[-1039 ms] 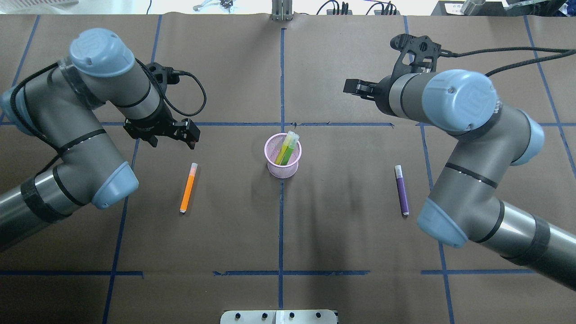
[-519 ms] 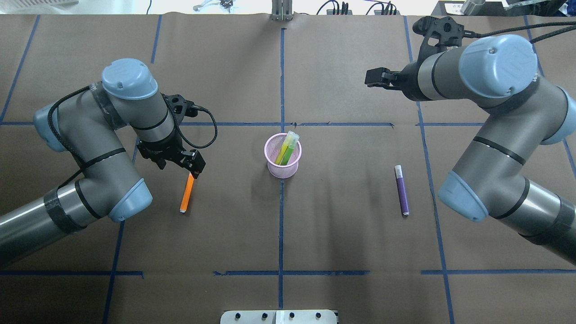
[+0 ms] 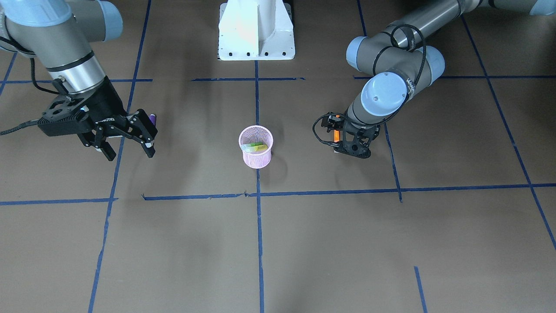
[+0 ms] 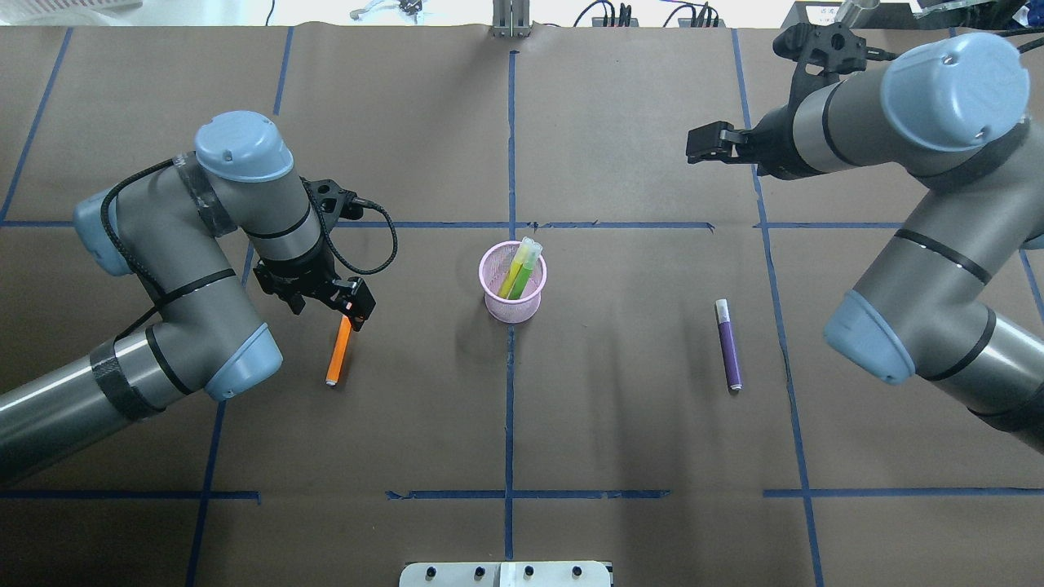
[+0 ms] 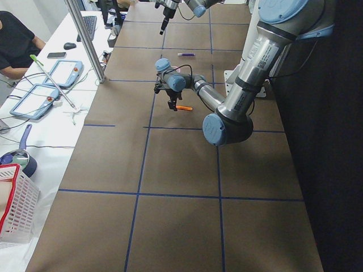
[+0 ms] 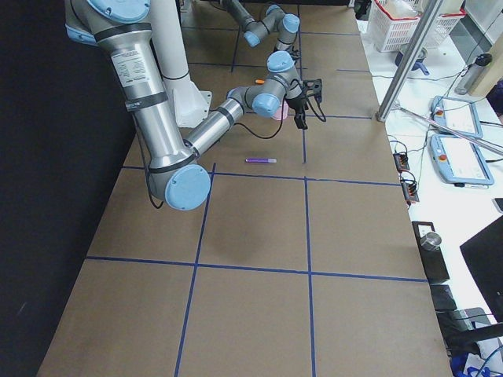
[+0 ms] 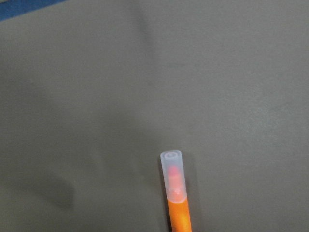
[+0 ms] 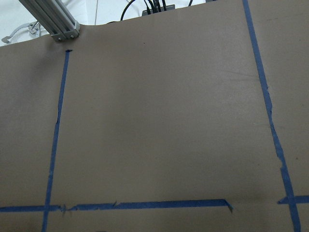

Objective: Collect pens into pen holder
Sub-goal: 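Withdraw the right gripper while the left gripper grasps the orange marker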

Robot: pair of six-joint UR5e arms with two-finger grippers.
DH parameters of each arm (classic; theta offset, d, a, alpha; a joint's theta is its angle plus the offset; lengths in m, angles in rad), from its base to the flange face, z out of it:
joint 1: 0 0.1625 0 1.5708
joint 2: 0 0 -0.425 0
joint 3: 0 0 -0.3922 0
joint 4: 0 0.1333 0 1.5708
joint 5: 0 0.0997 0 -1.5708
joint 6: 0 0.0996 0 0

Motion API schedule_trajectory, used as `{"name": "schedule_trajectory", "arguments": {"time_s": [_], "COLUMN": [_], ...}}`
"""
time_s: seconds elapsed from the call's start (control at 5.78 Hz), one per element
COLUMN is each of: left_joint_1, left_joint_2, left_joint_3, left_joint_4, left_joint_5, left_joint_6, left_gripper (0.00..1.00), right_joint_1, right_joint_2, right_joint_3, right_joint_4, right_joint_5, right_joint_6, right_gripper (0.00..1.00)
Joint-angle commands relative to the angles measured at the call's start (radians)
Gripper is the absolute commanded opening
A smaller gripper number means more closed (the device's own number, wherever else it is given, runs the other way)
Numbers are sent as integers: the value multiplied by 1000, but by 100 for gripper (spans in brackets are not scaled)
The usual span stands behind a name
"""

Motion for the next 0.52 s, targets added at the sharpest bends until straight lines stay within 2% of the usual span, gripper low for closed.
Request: {"name": "schedule_trajectory", "arguments": {"time_s": [0.0, 0.17, 0.35], "left_joint_1": [7, 23, 33], "left_joint_2": [-22, -24, -22], "left_joint_3": [30, 30, 30], "left_joint_4": [-3, -1, -1], "left_joint_5": [-2, -1, 5], "left_joint_6": [-103, -119, -119], "left_gripper": [87, 82, 73], "right_joint_1": [15, 15, 15], "right_joint_2": [-3, -5, -9], "right_joint_3": [-1, -4, -2], "right_joint_4": [4, 4, 6], "right_joint_5": [38, 39, 39], "right_joint_6": [-22, -22, -22], "right_gripper": [100, 100, 100]}}
